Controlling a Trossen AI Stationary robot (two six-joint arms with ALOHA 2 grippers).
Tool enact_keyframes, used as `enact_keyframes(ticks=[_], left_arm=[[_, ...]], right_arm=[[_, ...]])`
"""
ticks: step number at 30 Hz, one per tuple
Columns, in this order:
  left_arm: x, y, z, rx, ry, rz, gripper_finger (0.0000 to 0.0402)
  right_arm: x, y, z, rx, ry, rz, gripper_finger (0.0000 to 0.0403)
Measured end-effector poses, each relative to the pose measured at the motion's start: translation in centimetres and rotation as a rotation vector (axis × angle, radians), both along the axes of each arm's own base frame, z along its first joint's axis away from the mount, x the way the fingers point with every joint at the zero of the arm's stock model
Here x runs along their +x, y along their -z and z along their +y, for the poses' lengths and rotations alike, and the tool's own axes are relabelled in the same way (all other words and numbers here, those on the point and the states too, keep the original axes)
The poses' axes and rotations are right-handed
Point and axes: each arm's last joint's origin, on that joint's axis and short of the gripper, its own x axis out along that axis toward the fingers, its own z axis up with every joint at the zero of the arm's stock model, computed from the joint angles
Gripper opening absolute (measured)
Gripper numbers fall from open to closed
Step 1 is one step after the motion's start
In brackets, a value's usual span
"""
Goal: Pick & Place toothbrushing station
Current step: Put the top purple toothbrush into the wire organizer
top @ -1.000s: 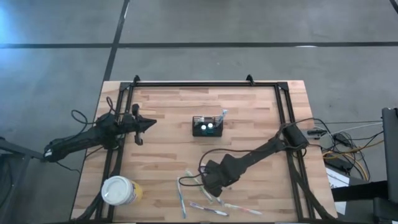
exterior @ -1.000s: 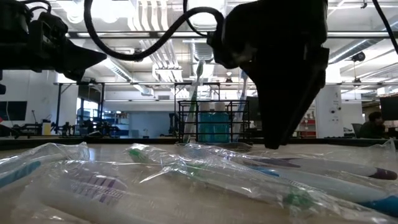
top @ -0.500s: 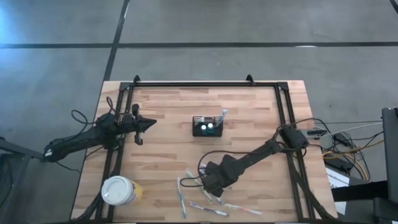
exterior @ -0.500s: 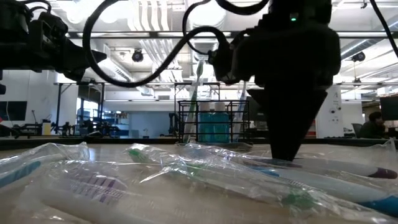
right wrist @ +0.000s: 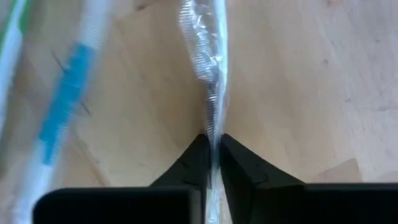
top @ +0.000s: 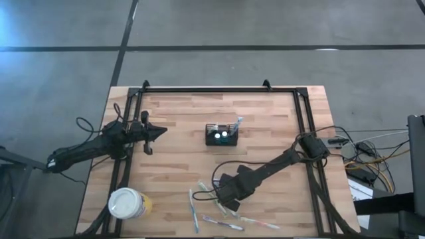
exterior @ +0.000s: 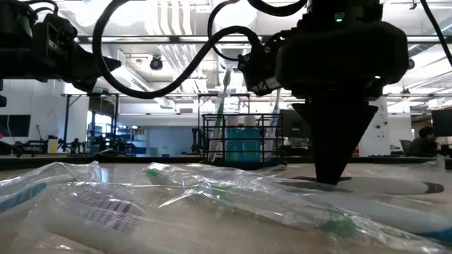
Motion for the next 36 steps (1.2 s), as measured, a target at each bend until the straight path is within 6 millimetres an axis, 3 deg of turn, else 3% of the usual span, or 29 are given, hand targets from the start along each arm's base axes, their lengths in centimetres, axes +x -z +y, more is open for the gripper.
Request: enact_keyframes(ticks=[8,14,17,24,27,36], left_arm=[[0.0,0.0,0.0,-0.016,0.000,-0.002,0.0012],[0.0,0.0,0.0,-0.017,0.001,-0.002,0.0012],[0.0,0.0,0.0,-0.019,0.001,0.001,0.0012],[0.0,0.1,0.0,-0.016,0.001,0.004,0.0012],[0.0,0.1,0.0,-0.014,0.001,0.004,0.0012],[0.0,0.1,0.0,-0.013,0.000,0.004,0.0012]], right_arm=[[-0.5,-1.5,0.1,-0.025,-0.036,-0.027,0.0016],[-1.6,-5.4,0.5,-0.097,-0.114,-0.160,0.0015],[-2.8,-8.3,0.6,-0.176,-0.164,-0.279,0.0015],[-7.4,-15.4,0.0,-0.349,-0.272,-0.664,0.0014],[-9.8,-17.5,-1.2,-0.366,-0.296,-0.819,0.0014],[-16.2,-18.2,-5.6,-0.309,-0.471,-1.234,0.0013]])
